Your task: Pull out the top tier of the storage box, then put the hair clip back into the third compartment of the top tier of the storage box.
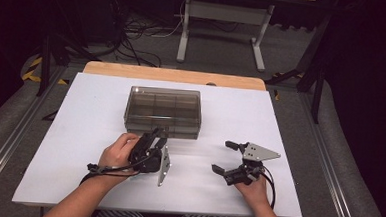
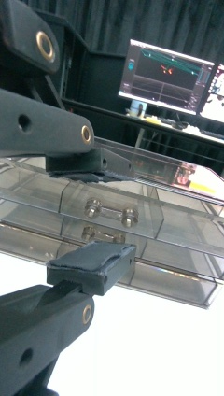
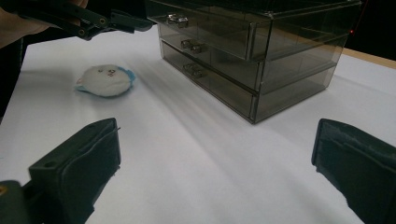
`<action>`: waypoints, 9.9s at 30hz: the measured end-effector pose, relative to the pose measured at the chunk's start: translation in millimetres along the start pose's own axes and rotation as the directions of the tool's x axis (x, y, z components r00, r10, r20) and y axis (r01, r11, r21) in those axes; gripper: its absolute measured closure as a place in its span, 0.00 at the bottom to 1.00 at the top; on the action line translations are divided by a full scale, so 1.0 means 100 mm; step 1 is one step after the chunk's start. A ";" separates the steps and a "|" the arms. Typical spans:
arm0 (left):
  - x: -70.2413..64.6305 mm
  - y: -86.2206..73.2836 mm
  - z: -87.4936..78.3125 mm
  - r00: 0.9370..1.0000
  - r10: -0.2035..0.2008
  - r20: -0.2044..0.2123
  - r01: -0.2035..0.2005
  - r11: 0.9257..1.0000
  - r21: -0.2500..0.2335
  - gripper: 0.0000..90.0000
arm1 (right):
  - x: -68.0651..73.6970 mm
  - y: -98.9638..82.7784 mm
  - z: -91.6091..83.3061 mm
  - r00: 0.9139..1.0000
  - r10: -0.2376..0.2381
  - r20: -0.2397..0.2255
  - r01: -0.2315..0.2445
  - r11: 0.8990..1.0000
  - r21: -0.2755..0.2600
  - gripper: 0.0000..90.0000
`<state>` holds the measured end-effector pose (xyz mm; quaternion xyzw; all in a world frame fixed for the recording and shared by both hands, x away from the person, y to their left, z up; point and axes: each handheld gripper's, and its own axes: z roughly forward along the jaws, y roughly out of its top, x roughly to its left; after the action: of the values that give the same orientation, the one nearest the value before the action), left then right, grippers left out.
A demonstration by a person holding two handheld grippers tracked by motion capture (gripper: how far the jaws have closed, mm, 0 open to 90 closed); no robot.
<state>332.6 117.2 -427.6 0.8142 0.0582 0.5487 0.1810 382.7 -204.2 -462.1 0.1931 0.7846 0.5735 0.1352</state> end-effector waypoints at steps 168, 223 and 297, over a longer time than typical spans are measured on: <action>0.89 -0.14 0.71 0.645 -0.336 0.686 0.313 0.935 0.164 0.67 | 0.00 0.00 0.00 1.000 0.001 -0.023 -0.001 1.000 -0.003 0.03; 0.73 -0.09 0.39 0.597 -0.291 0.748 0.252 0.953 0.169 0.78 | 0.00 0.00 0.00 1.000 0.002 -0.028 -0.002 1.000 -0.004 0.03; 0.26 -0.77 -0.23 0.509 -0.597 0.620 0.590 0.766 0.253 0.18 | 0.01 0.00 0.01 1.000 -0.002 -0.020 0.002 1.000 0.002 0.03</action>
<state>330.2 201.7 -424.7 0.8850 0.2664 0.1224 0.3617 382.1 -203.1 -462.4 0.1865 0.7867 0.5744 0.1277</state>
